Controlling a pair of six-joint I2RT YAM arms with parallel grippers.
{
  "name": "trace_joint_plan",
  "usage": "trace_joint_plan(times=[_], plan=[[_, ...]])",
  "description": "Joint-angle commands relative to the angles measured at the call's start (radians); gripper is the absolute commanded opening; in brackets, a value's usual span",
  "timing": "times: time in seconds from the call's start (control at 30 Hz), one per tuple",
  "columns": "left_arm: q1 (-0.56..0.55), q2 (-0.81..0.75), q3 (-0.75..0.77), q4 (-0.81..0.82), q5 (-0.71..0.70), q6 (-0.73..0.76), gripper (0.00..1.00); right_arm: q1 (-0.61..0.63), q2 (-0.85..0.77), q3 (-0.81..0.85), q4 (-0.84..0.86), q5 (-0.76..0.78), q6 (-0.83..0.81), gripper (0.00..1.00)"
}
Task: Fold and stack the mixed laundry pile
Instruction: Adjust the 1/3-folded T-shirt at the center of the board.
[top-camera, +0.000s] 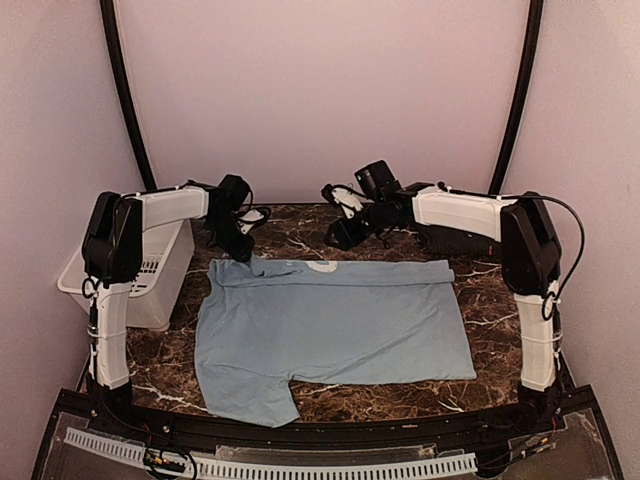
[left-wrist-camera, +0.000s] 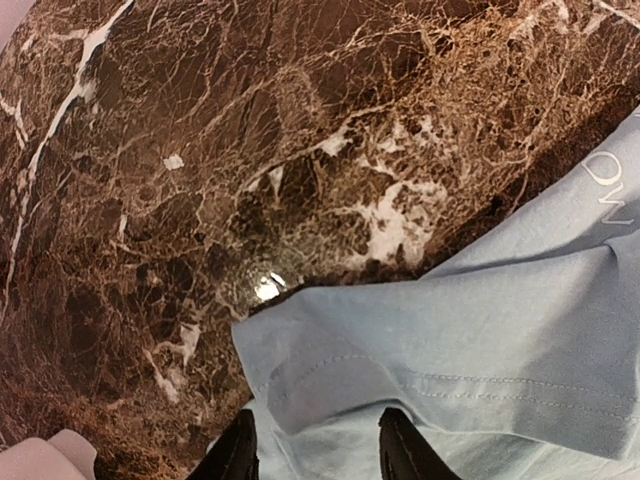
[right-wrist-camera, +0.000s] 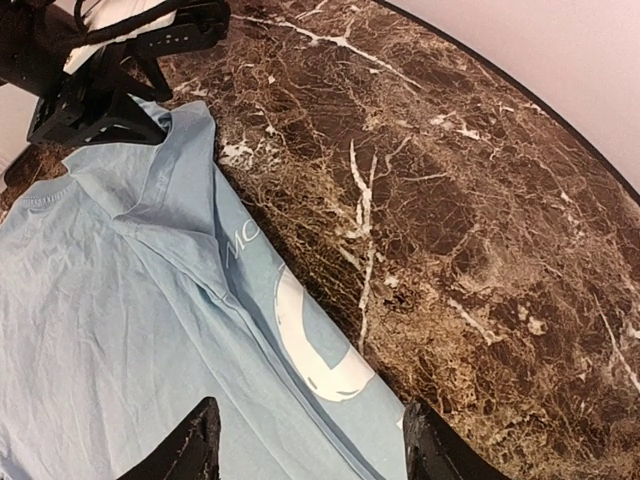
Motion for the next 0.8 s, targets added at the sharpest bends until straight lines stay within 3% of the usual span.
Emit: trace_joint_plan(times=[0.0, 0.13, 0.23, 0.33, 0.77], plan=[[-0.001, 0.027, 0.054, 0.018, -0.015, 0.061, 0.40, 0.008, -0.023, 0.003, 0.039, 0.001, -0.003, 0.59], [-0.001, 0.060, 0.093, 0.009, 0.000, 0.091, 0.32, 0.007, -0.054, -0.032, 0.040, 0.041, -0.010, 0.59], [-0.001, 0.067, 0.120, -0.024, 0.009, 0.096, 0.10, 0.006, -0.075, -0.053, 0.044, 0.047, -0.012, 0.58], [-0.003, 0.050, 0.159, -0.086, 0.016, 0.075, 0.00, 0.006, -0.094, -0.082, 0.068, 0.049, -0.009, 0.59], [-0.045, -0.220, -0.005, -0.335, 0.048, -0.072, 0.00, 0.009, -0.144, -0.201, 0.215, -0.080, 0.009, 0.53]])
